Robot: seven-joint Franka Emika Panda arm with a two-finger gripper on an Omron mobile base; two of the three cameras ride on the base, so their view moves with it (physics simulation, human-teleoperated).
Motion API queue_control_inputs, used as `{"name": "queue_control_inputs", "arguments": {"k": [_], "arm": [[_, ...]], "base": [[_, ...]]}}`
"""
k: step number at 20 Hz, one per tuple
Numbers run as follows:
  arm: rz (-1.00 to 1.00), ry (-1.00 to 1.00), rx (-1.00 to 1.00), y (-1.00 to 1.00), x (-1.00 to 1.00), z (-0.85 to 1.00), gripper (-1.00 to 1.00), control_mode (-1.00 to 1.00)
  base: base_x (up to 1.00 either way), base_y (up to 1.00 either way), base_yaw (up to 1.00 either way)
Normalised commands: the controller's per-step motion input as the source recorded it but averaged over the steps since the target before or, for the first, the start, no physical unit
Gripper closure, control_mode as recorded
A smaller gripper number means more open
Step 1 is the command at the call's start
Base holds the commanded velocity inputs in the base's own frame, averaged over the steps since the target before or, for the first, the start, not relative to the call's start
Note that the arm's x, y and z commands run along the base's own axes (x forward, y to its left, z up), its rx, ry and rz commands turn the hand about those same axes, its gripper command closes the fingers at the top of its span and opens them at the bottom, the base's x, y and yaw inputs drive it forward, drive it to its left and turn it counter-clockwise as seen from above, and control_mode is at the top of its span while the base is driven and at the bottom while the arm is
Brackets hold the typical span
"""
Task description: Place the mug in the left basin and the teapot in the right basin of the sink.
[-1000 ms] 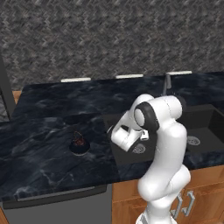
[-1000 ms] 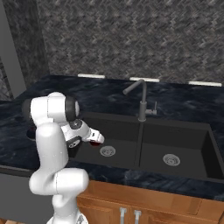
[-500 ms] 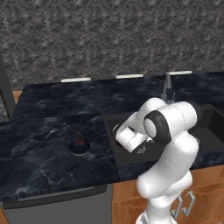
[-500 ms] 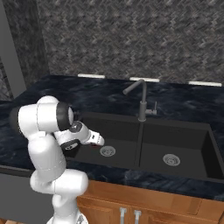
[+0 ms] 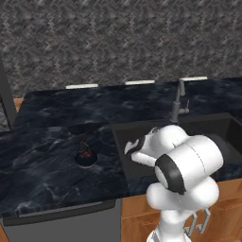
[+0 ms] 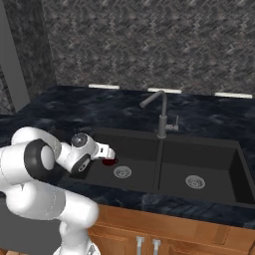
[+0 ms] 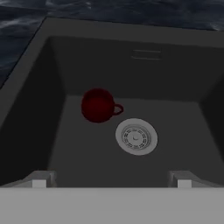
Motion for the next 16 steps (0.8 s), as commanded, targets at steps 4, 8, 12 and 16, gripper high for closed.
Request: {"name": "queue_control_inputs", "arguments": {"k": [4,8,12,16], "arm": [[0.08,0.07,0.03,0.06,-0.07,0.61,-1.00,-1.00],[0.08,0.09,0.07,0.01,-0.08,0.61,-1.00,-1.00],[0.06,0.11,0.09,0.05,-0.15,0.48,-1.00,-1.00],[0.04,0.11,0.09,0.20,-0.24,0.31,-1.00,-1.00]], "base": [[0.00,0.00,0.00],[0.00,0.00,0.00],[0.00,0.00,0.00],[0.00,0.00,0.00]]}}
